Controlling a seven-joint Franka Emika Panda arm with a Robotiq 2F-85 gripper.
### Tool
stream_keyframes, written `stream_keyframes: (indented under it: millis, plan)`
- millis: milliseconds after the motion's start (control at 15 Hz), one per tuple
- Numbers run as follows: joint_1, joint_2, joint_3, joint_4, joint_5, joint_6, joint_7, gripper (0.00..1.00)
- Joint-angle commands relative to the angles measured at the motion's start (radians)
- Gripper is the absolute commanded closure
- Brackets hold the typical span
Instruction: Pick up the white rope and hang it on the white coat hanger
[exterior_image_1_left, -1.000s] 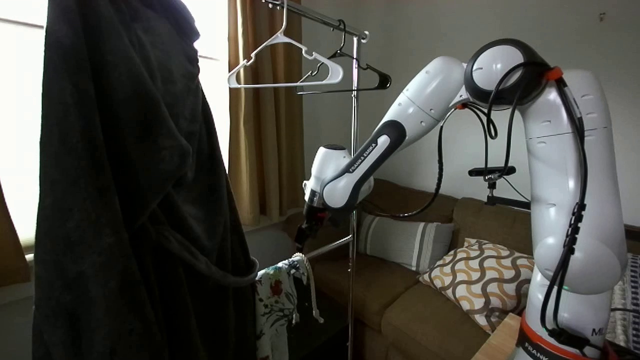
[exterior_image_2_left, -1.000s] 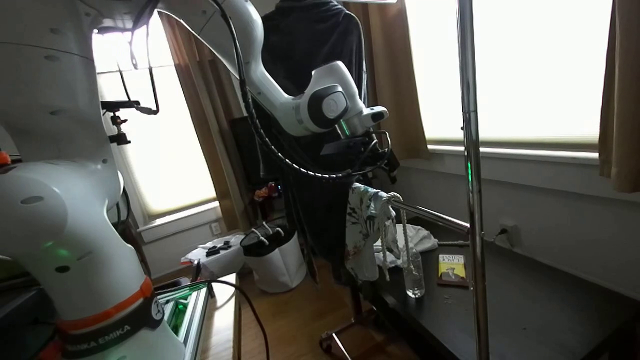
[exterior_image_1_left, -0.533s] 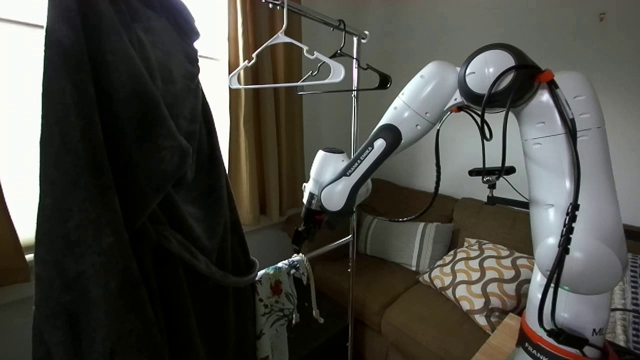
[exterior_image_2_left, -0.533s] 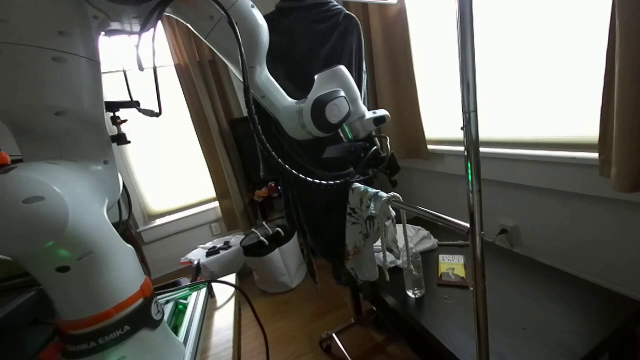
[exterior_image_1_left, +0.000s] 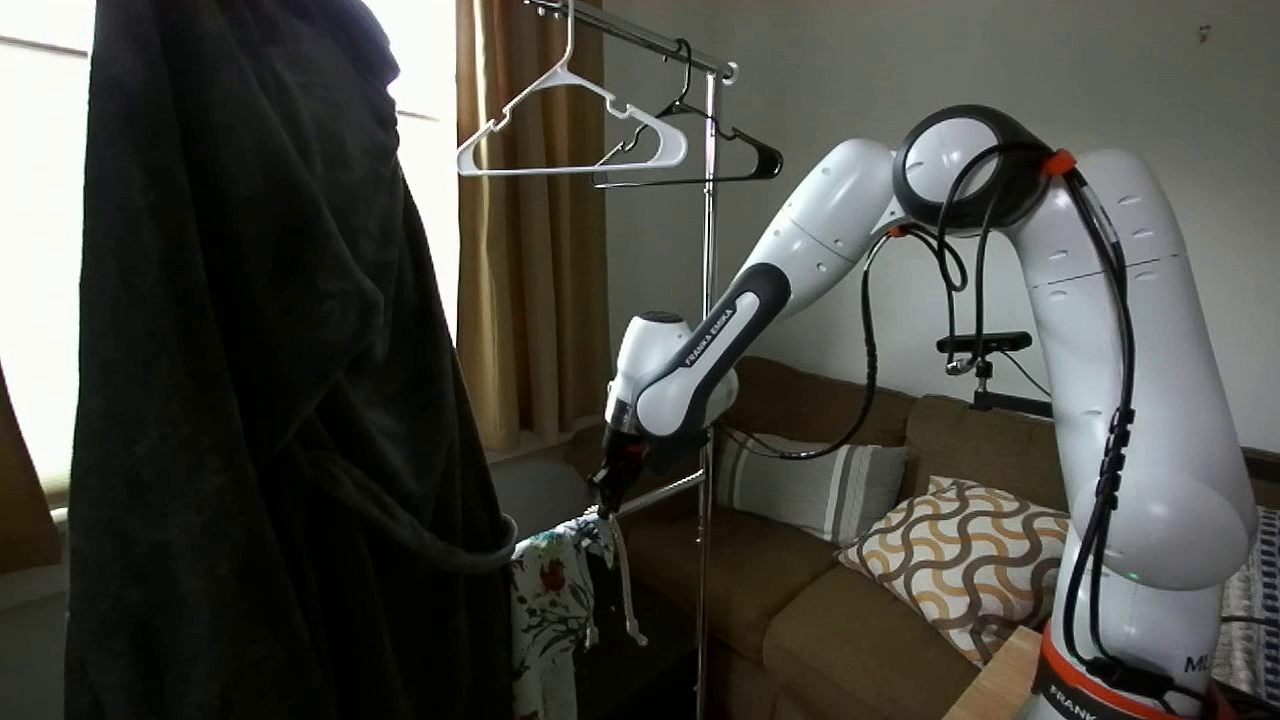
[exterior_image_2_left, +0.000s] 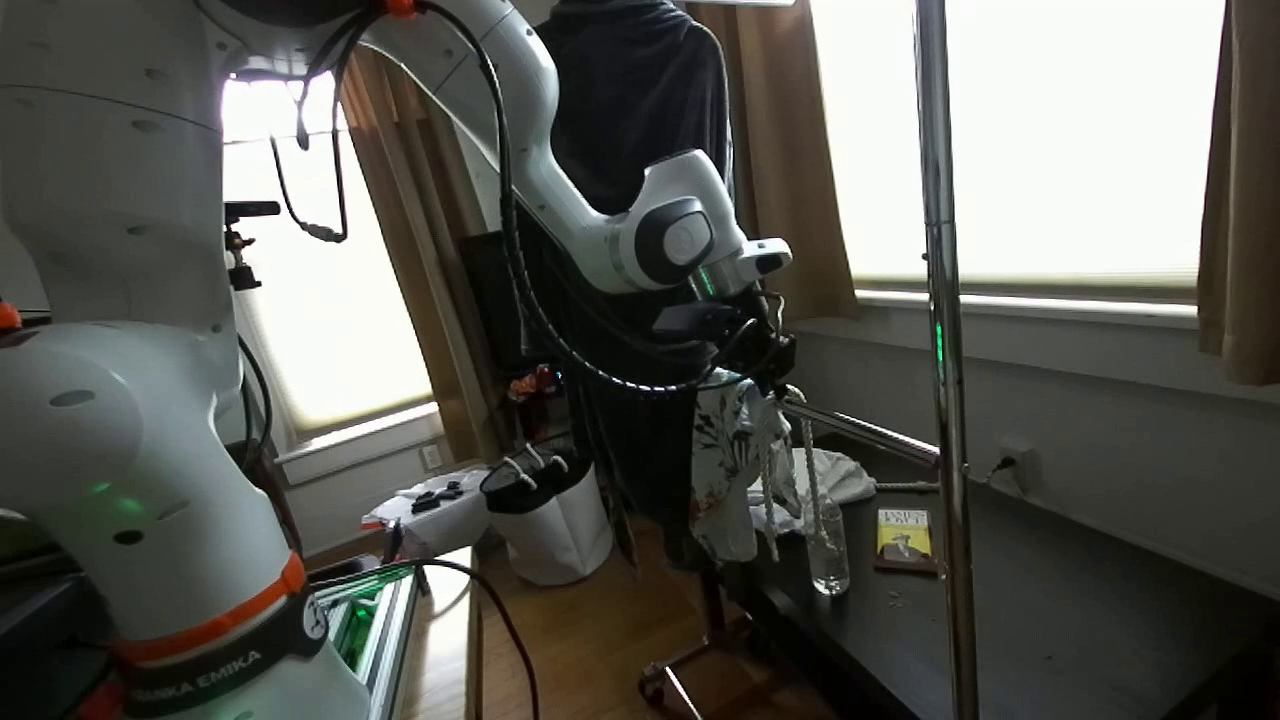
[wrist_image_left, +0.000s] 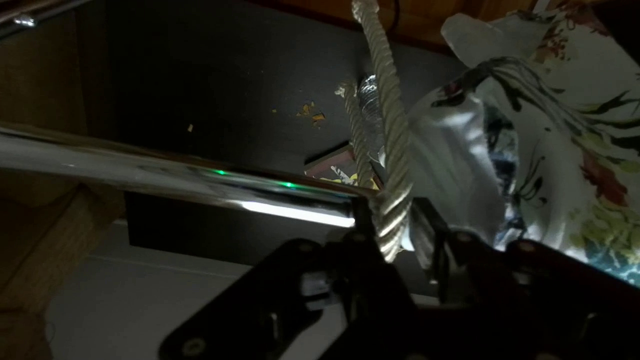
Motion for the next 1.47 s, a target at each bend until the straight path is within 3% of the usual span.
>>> stream_keyframes:
  millis: [0,467,800,933,1000,1200,1400]
  plan:
    - [0.034,0.026,-0.028,0.019,0.005,0.023,0.040,0.91]
    - [0.042,-0.014,-0.054,-0.001,0.004,0.040,0.084,0.97]
    - [0.020,-0.198,-0.133,-0.144,-0.033,0.136,0.147,0.97]
    - [0.002,-0.285,-0.128,-0.216,-0.010,0.155,0.100,0.97]
    - [-0.017,-0.342,-0.101,-0.267,0.023,0.235,0.053,0.97]
    - [0.004,-0.496,-0.113,-0.361,-0.031,0.372,0.053,0.97]
    - [-0.026,-0.667,-0.104,-0.451,-0.070,0.433,0.066,0.97]
